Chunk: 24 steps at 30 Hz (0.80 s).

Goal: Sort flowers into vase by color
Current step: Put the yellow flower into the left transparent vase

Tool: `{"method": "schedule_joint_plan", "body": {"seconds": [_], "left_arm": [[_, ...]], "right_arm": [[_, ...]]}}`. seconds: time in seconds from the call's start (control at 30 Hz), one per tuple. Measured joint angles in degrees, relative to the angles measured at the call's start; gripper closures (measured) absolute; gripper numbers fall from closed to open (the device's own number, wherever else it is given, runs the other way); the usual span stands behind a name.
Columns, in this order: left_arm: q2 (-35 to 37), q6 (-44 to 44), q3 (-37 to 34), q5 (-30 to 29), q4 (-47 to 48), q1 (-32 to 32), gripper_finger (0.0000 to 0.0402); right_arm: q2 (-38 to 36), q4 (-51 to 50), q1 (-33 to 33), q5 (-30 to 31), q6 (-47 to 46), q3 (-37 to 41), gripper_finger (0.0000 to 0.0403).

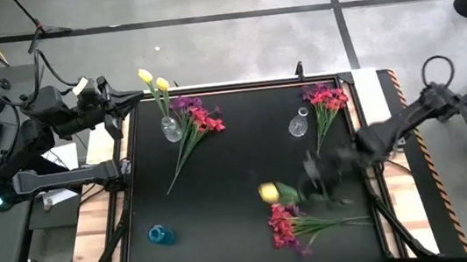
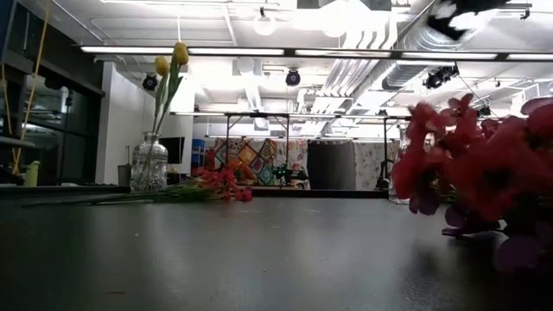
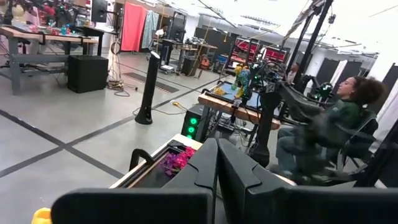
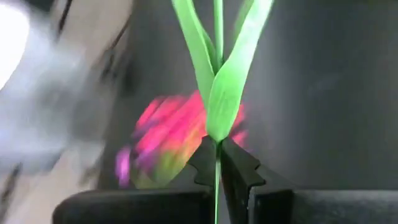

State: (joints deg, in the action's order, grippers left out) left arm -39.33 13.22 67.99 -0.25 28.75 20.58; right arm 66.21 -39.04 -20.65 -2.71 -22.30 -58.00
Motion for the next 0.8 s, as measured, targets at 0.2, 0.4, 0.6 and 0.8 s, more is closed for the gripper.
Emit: {"method": "schedule_joint_plan", "body": {"seconds": [0.2,0.4,0.6,0.8], "left_arm": [[0.00,-0.49,0.00,0.00,-0.41,0.00,0.0401],[0.00,-2.73,0.00,-0.20,-3.62,0.00,0.0402],[0.02,-6.06,0.00,-0.41,-9.73,0.00,0.0402],[-0.02,-7.25,0.00,-3.17,-10.92,0.00,0.0402]], "right_arm": [[2.67,24.41,16.07,1.17,17.59,-0.07,0.0403],[16.68,67.73,27.33,-4.29,24.11,-0.07,0.0403],[36.15,99.29,31.34,-7.92,16.72,-7.85,0.0403],[51.75,96.85,31.16,-11.92,20.17,-29.03,0.0403]]}}
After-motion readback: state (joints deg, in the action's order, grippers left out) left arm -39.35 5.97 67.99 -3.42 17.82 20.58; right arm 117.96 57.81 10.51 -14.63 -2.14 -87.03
